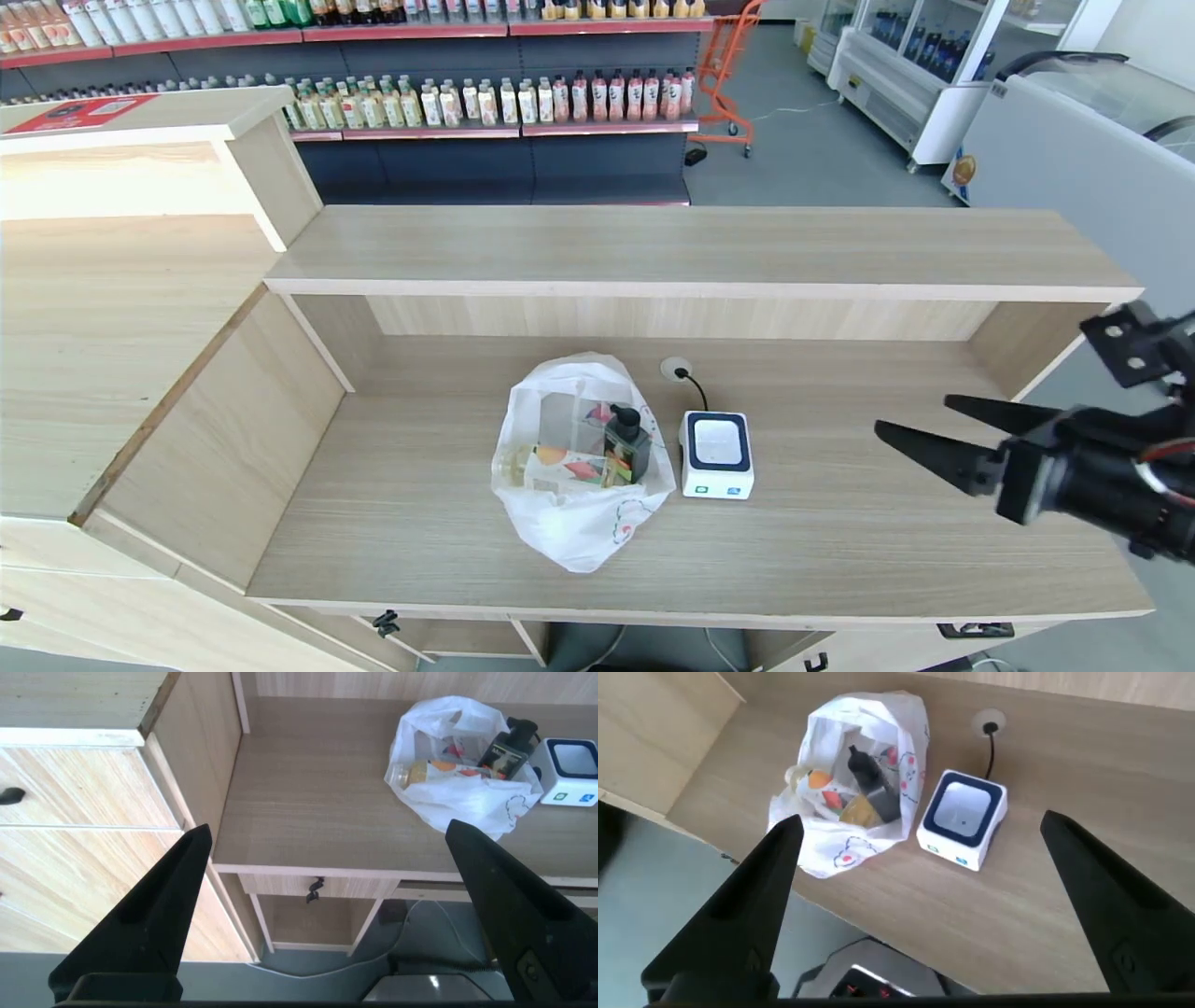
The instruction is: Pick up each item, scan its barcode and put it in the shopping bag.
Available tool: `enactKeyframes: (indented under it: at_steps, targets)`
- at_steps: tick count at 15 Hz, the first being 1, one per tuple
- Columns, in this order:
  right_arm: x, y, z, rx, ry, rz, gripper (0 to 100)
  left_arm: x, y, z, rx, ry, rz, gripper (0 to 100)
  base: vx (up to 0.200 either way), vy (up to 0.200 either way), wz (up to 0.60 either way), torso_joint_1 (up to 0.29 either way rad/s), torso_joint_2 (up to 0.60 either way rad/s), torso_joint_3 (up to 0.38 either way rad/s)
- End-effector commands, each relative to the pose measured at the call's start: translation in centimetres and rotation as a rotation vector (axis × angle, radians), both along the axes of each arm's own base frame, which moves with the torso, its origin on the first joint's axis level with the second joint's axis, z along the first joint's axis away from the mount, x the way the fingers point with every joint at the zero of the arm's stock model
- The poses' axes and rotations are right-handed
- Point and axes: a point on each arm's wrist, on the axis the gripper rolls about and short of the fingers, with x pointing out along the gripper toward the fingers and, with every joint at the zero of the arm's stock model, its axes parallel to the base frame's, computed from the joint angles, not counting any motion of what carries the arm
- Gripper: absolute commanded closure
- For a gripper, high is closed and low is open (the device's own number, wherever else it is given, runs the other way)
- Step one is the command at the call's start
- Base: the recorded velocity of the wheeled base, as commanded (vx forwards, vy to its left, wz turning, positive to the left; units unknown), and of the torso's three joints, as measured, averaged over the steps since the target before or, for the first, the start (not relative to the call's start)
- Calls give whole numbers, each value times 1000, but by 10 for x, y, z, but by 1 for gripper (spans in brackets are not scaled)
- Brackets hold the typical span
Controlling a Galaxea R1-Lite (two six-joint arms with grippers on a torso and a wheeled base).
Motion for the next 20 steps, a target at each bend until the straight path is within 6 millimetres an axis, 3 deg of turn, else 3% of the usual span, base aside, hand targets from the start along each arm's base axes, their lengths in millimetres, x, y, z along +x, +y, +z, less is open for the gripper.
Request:
enactKeyframes:
  at_steps: [1,4,8,12,13,20]
  targets:
    - [-150,-37,-69,-104,-80,-226,0,0,0,0,0,0,0,0,0,0,0,0,0,0]
    - [-188,-41,-105,-125,-92,-393,0,0,0,0,0,0,0,0,0,0,0,0,0,0]
    - [-197,-41,-106,-107,-213,-404,0,0,0,0,0,0,0,0,0,0,0,0,0,0]
    - [-197,-41,-106,-105,-213,-404,0,0,0,0,0,0,0,0,0,0,0,0,0,0]
    - [-197,-41,-106,-105,-213,-404,100,0,0,0,0,0,0,0,0,0,0,0,0,0]
    - [-197,-41,-106,-96,-208,-407,100,0,0,0,1,0,0,0,0,0,0,0,0,0]
